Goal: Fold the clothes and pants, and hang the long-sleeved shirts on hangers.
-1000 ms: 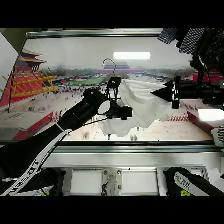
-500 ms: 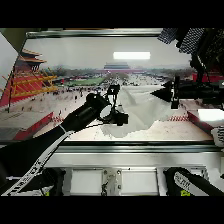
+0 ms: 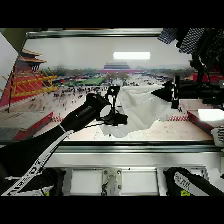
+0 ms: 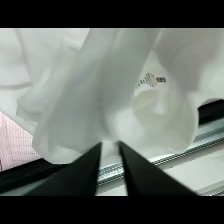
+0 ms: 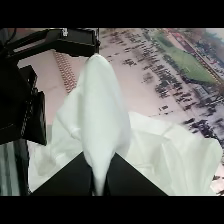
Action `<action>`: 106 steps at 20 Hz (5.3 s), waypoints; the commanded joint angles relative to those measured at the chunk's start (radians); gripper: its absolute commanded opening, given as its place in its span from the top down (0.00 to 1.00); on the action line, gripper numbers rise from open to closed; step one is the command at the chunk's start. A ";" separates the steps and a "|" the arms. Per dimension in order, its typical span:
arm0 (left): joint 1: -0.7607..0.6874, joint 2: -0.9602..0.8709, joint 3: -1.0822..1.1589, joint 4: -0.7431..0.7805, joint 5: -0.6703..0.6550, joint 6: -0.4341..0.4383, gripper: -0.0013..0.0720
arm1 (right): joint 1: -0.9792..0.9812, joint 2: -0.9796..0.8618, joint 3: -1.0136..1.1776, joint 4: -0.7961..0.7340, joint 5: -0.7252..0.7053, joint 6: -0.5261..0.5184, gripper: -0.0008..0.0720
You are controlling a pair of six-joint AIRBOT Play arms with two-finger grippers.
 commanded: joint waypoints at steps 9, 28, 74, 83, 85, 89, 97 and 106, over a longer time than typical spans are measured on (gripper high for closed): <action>0.001 0.025 0.140 0.061 -0.080 0.033 0.37 | -0.002 0.002 0.001 -0.002 0.000 0.000 0.97; 0.025 0.217 0.043 0.183 -0.008 -0.077 0.37 | -0.217 0.132 -0.200 0.381 0.018 0.008 0.97; 0.467 0.275 -0.078 -0.059 0.143 0.190 0.96 | -0.072 0.367 -0.308 0.456 -0.089 0.136 0.97; 0.584 0.274 -0.078 -0.062 0.151 0.212 0.96 | -0.072 0.388 -0.308 0.449 -0.079 0.199 0.97; 0.591 0.274 -0.078 -0.062 0.151 0.218 0.96 | -0.072 0.397 -0.308 0.420 -0.079 0.200 0.97; 0.591 0.275 -0.077 -0.062 0.150 0.238 0.96 | -0.072 0.397 -0.308 0.338 -0.079 0.225 0.97; 0.587 0.275 0.124 -0.060 -0.011 0.335 0.96 | -0.072 0.396 -0.396 0.224 -0.103 0.133 0.97; 0.525 0.275 0.318 -0.050 -0.148 0.404 0.97 | -0.045 0.391 -0.462 0.330 -0.160 0.028 0.97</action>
